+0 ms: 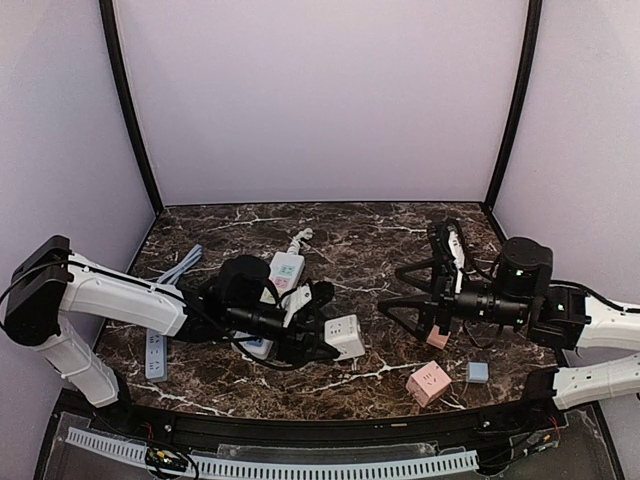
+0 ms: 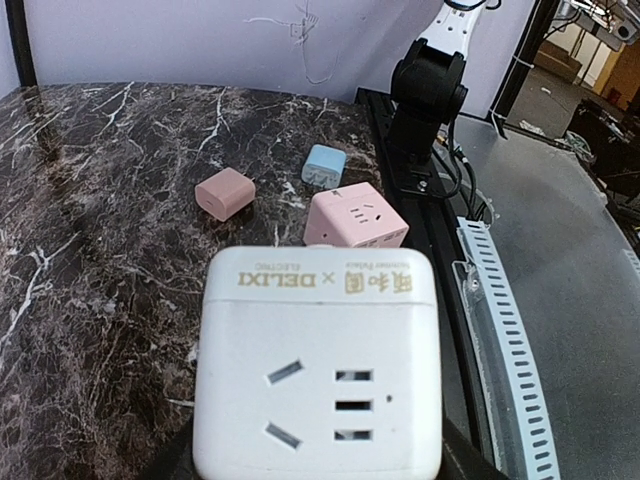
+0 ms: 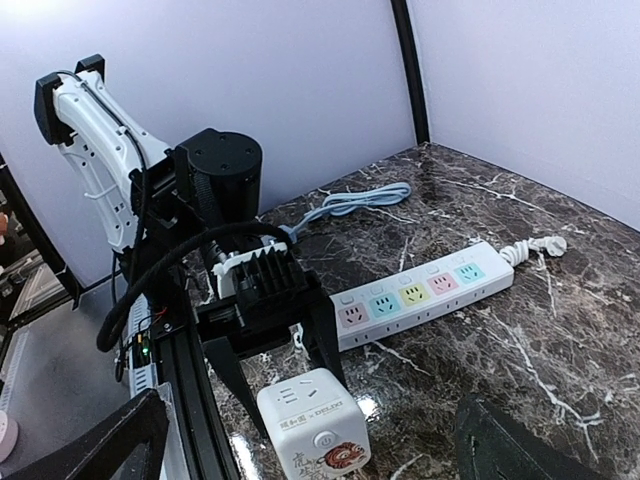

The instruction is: Insert the plug

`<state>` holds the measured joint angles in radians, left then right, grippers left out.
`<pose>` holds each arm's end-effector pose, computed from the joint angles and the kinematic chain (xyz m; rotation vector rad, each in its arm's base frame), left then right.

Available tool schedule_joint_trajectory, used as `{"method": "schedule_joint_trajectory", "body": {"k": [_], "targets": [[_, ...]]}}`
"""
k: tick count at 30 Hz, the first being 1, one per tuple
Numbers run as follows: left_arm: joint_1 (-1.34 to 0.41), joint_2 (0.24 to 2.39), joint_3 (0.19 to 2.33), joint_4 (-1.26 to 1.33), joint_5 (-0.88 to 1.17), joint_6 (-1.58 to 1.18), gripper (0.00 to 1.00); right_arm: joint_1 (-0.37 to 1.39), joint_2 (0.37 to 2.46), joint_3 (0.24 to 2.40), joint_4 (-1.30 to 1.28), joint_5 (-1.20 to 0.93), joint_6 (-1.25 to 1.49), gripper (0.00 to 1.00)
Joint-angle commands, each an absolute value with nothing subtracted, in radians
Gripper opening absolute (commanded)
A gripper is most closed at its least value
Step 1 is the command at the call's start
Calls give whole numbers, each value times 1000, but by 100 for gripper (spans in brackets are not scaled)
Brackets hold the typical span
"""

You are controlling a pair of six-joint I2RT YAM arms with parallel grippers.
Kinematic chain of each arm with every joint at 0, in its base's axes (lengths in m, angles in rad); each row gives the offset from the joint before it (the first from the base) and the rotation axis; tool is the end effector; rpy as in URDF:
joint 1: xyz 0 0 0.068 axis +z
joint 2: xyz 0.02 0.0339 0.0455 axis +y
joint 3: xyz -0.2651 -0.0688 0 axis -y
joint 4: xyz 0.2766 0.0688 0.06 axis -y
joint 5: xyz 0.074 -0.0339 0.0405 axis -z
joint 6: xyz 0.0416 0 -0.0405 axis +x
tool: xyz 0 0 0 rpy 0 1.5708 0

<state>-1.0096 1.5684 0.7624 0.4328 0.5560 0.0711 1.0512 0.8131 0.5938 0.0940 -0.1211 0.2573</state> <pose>0.1709 -0.3131 0.1807 1.3816 1.5355 -1.1417 0.1124 0.2067 0.2901 -0.7905 1.6349 1.0605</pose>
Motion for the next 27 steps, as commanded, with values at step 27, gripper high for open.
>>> {"method": "schedule_joint_trajectory", "body": {"k": [27], "targets": [[-930, 1400, 582, 803, 737, -131, 37, 1176, 1163, 779, 114, -161, 179, 99]]}}
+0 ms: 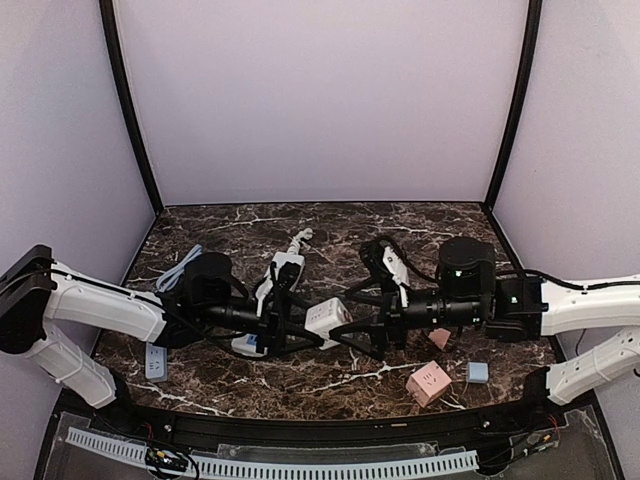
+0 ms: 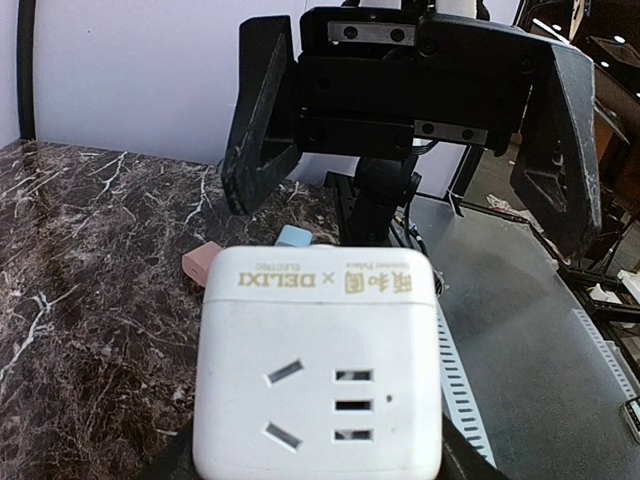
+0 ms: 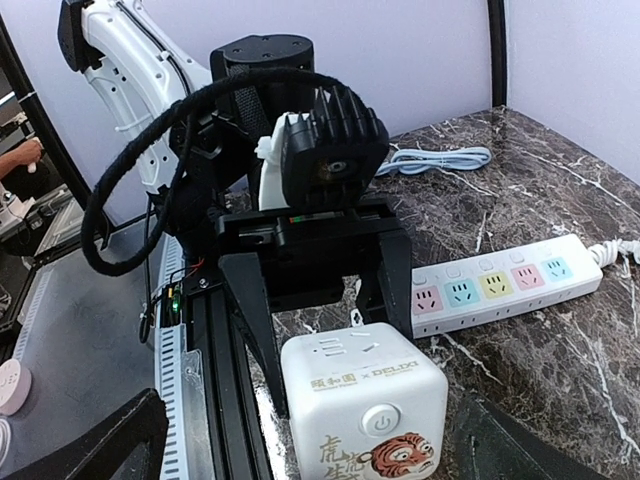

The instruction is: Insert the plug

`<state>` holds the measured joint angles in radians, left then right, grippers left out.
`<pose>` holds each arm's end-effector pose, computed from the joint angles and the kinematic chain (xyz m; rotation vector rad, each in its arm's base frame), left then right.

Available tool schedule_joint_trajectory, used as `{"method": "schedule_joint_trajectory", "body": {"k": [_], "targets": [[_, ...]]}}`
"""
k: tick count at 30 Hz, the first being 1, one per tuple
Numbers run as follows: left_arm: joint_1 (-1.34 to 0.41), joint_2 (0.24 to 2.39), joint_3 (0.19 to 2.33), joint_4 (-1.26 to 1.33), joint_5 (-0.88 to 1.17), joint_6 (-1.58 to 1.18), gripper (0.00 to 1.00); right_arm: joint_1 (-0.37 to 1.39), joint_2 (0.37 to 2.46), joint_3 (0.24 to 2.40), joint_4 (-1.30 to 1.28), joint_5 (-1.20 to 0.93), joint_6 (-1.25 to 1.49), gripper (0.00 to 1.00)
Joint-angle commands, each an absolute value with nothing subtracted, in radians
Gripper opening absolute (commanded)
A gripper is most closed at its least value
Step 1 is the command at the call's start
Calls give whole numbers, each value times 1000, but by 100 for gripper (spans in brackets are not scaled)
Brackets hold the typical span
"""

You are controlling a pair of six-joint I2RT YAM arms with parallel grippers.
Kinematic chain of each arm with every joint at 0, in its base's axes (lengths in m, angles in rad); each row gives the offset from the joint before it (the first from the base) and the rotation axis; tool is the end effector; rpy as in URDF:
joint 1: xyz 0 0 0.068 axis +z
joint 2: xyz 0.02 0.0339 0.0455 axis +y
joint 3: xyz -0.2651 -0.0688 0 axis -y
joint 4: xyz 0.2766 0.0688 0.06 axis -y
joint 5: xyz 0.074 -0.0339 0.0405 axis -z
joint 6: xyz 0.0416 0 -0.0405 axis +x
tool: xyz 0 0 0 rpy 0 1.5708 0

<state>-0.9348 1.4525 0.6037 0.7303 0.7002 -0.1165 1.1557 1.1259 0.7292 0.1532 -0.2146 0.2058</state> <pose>0.1695 -0.2747 0.1963 1.2293 1.3940 -1.3462 0.1111 0.2740 0.2736 -1.0434 1.6681 1.1290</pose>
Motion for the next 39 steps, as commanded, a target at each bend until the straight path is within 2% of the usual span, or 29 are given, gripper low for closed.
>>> {"method": "schedule_joint_trajectory", "body": {"k": [1, 8, 15, 23, 29, 32, 39], "targets": [[-930, 1392, 577, 809, 737, -129, 37, 1177, 1168, 784, 110, -150, 181, 99], [-929, 1351, 543, 826, 784, -95, 37, 1178, 1195, 809, 92, -165, 162, 99], [-928, 1321, 530, 824, 834, -74, 36, 1178, 1232, 834, 72, -288, 145, 99], [-928, 1314, 530, 818, 841, -62, 36, 1177, 1260, 861, 74, -332, 147, 84], [-929, 1319, 535, 810, 835, -54, 36, 1180, 1285, 878, 74, -346, 154, 83], [-929, 1318, 534, 814, 833, -54, 36, 1182, 1293, 883, 74, -350, 155, 78], [-929, 1329, 540, 800, 820, -46, 36, 1191, 1308, 892, 73, -344, 158, 63]]}}
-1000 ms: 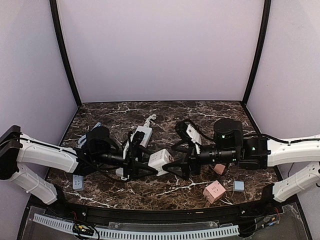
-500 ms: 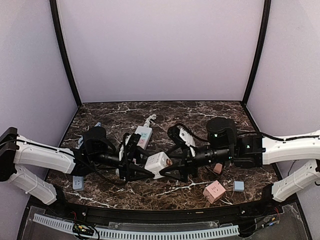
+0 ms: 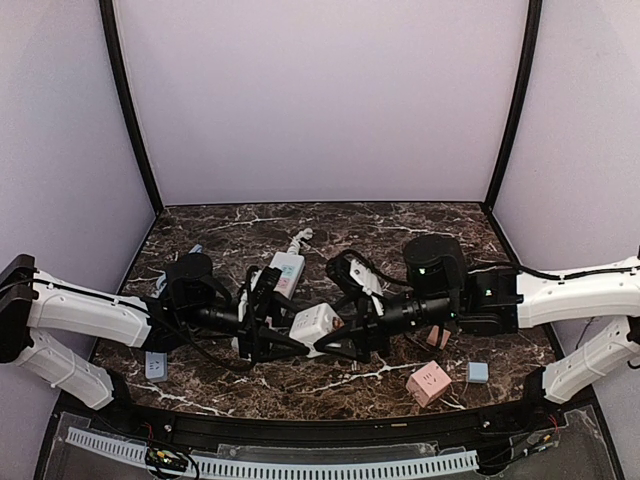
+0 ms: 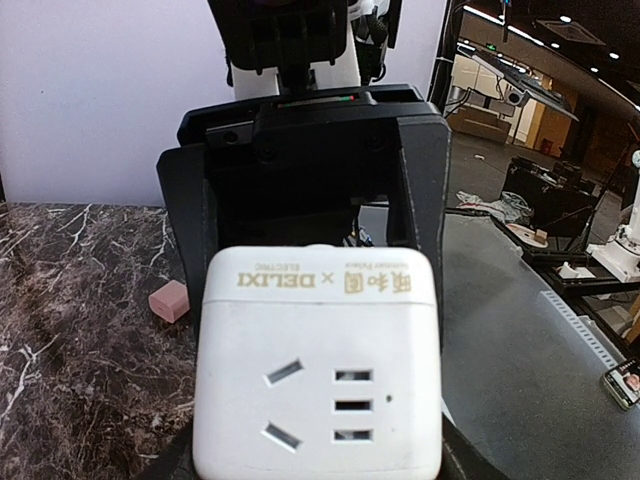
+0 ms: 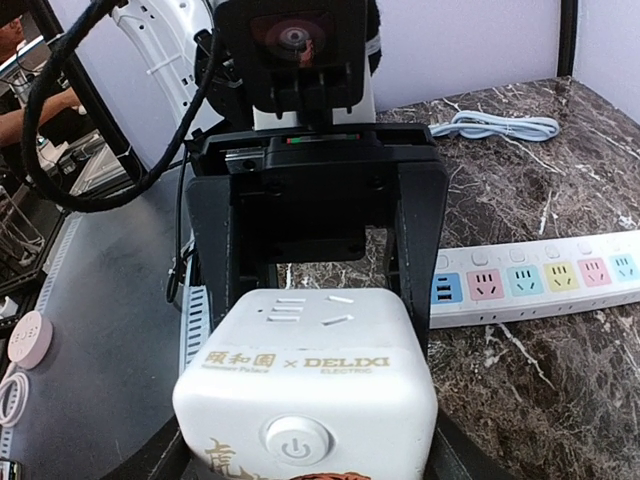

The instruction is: Insert the plug

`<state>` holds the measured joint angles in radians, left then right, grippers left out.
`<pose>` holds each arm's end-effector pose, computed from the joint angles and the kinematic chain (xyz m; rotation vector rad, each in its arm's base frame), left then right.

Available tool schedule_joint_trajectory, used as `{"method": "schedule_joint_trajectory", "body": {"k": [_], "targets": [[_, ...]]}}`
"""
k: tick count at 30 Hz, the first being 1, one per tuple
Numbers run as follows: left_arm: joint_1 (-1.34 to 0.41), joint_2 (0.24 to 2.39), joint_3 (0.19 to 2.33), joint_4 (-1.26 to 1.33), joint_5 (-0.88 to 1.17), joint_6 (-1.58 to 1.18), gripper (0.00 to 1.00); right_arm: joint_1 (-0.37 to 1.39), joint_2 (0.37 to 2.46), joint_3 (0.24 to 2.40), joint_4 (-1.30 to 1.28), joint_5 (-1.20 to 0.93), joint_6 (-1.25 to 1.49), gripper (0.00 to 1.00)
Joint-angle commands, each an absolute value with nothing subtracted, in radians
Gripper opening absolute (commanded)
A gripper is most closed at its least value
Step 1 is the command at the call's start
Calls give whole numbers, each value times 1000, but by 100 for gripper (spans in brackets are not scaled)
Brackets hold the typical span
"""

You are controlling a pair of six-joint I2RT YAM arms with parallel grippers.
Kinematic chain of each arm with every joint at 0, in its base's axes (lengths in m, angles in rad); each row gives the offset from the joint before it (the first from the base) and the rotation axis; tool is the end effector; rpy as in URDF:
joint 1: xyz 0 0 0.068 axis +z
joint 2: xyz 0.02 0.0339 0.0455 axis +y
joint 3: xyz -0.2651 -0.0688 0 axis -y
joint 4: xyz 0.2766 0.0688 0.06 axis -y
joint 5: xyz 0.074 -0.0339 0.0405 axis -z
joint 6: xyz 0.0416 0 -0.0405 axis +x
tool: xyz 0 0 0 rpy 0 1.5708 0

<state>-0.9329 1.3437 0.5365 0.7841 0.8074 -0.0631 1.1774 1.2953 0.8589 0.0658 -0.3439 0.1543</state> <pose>0.1531 -0.2570 0.2111 1.3124 1.1995 -1.3816 0.1133 0.3096 0.2651 -1.2491 1.7138 1.1777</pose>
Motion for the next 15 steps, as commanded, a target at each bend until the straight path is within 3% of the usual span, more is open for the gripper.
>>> {"method": "schedule_joint_trajectory", "body": {"k": [1, 5, 9, 11, 13, 14, 15], "targets": [[-929, 1332, 540, 800, 818, -45, 36, 1193, 1309, 893, 71, -343, 159, 61], [-929, 1339, 542, 800, 814, -46, 36, 1199, 1313, 897, 68, -336, 158, 53], [-928, 1347, 543, 803, 807, -46, 37, 1199, 1319, 904, 61, -315, 163, 36], [-929, 1349, 542, 805, 795, -53, 47, 1199, 1329, 914, 45, -299, 166, 26], [-928, 1347, 539, 806, 775, -63, 68, 1199, 1340, 927, 23, -279, 166, 18], [-928, 1344, 535, 805, 765, -73, 74, 1200, 1345, 935, 11, -272, 166, 14], [-928, 1337, 532, 803, 746, -77, 89, 1200, 1350, 942, 5, -264, 166, 11]]}}
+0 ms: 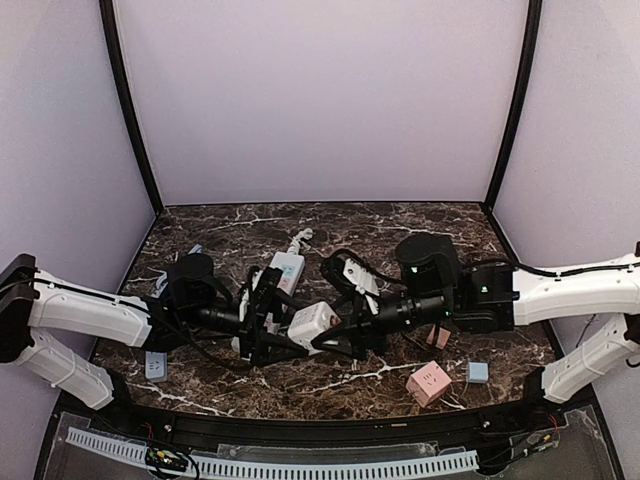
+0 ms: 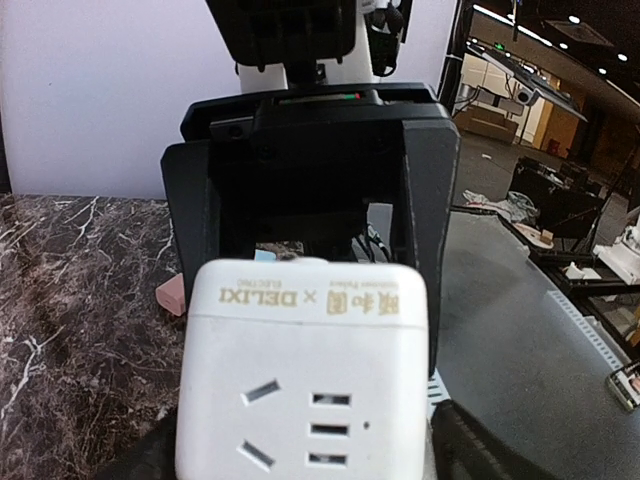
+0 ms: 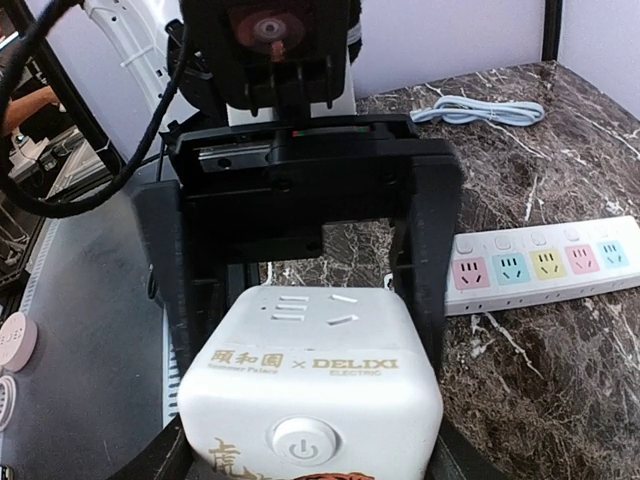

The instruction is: Insert the plug

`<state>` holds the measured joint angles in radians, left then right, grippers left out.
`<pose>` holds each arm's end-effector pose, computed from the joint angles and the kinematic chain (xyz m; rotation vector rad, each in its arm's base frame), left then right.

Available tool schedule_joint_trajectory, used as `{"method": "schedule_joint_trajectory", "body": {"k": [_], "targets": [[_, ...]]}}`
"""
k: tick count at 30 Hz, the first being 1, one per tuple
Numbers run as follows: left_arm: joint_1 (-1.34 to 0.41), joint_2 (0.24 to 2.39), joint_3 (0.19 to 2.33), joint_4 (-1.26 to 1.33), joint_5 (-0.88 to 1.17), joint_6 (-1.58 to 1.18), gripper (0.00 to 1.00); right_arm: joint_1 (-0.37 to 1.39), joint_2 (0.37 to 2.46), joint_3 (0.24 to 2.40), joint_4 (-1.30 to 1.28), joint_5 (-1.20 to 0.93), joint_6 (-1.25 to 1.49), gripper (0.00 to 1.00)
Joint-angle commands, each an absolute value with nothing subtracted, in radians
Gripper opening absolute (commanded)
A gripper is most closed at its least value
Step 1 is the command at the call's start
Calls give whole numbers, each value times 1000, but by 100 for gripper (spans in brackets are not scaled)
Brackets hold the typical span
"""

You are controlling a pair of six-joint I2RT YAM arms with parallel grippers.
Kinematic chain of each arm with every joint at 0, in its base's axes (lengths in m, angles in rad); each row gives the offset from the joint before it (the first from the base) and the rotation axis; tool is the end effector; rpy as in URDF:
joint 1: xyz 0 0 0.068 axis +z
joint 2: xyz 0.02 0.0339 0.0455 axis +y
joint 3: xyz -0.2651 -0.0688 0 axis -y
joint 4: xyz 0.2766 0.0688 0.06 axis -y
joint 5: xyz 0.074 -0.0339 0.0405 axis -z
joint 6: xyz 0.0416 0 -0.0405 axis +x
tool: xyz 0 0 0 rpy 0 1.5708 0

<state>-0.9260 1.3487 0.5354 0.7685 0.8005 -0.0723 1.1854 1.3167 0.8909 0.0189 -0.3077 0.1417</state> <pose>0.1553 -0.2562 0.2077 1.3027 1.2370 -1.3809 0.1140 0.3146 0.2655 -1.2556 1.7458 1.1283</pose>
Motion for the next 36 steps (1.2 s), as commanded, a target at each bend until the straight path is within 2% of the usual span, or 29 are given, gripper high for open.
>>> {"method": "schedule_joint_trajectory", "body": {"k": [1, 2, 5, 10, 23, 30, 36], "targets": [[-929, 1332, 525, 802, 737, -84, 94, 1200, 1354, 950, -17, -257, 165, 8], [-928, 1321, 521, 801, 720, -87, 97, 1200, 1358, 958, -35, -248, 164, 6], [-928, 1288, 489, 797, 676, -100, 99, 1200, 1376, 994, -96, -213, 151, 0], [-928, 1182, 420, 755, 561, -114, 99, 1200, 1429, 1071, -194, -165, 122, 0], [-930, 847, 319, 455, 42, -202, 99, 1198, 1586, 1318, -397, -74, 51, 0], [-929, 798, 352, 241, -350, -303, 99, 1200, 1689, 1463, -505, -75, 7, 0], [-929, 827, 352, 155, -495, -351, 96, 1197, 1788, 1590, -577, -14, -36, 0]]}}
